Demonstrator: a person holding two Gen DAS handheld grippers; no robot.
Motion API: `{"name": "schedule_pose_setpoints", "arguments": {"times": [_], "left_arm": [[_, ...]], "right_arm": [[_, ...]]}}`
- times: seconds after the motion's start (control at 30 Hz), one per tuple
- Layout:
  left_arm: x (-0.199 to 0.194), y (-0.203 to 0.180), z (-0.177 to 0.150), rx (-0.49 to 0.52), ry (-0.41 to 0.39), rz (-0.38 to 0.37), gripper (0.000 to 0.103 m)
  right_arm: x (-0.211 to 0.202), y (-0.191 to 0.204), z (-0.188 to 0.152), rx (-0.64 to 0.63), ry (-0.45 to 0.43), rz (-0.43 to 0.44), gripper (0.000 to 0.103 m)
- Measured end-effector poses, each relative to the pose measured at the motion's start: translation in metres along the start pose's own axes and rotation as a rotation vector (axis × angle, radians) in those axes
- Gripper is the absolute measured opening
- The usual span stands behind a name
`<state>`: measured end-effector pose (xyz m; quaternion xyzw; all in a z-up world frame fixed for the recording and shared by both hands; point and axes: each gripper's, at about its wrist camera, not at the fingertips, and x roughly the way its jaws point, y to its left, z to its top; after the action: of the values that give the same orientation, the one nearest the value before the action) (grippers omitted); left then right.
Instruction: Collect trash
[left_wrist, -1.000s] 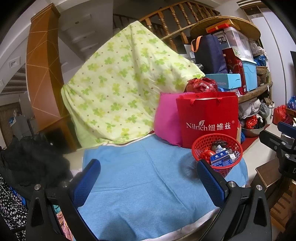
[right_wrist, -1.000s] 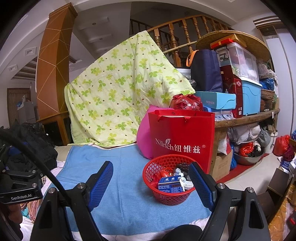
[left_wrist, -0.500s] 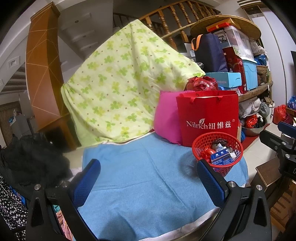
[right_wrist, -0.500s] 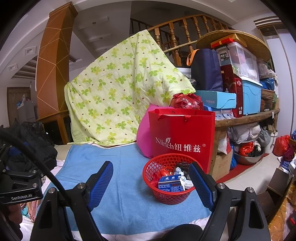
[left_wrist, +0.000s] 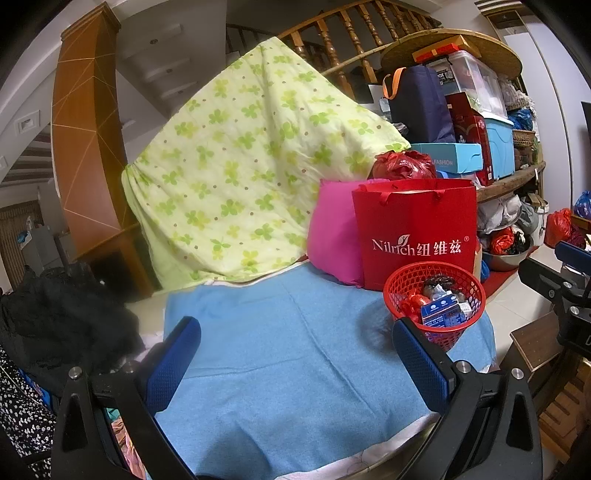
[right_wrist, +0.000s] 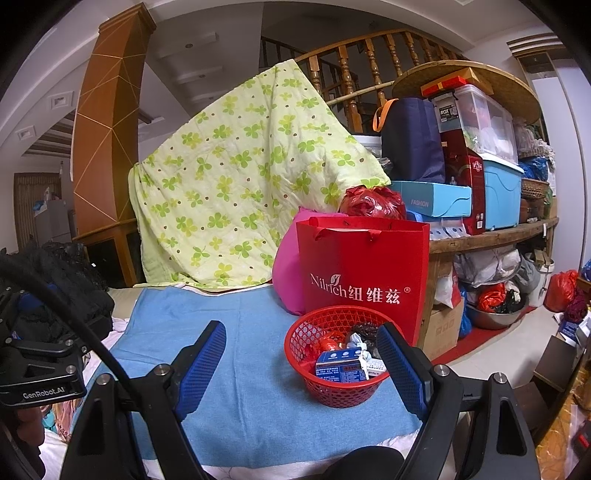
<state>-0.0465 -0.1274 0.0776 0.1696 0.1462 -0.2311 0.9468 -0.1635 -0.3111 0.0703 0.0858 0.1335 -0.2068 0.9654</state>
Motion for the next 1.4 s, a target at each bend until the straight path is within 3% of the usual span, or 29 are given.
{"name": "schedule_pose_setpoints", "arguments": {"times": [1.4], "left_arm": [[0.017, 0.0, -0.007, 0.026, 0.029, -0.025, 0.103]], "right_arm": [[0.017, -0.009, -0.009, -0.017, 0.023, -0.034, 0.086]]}}
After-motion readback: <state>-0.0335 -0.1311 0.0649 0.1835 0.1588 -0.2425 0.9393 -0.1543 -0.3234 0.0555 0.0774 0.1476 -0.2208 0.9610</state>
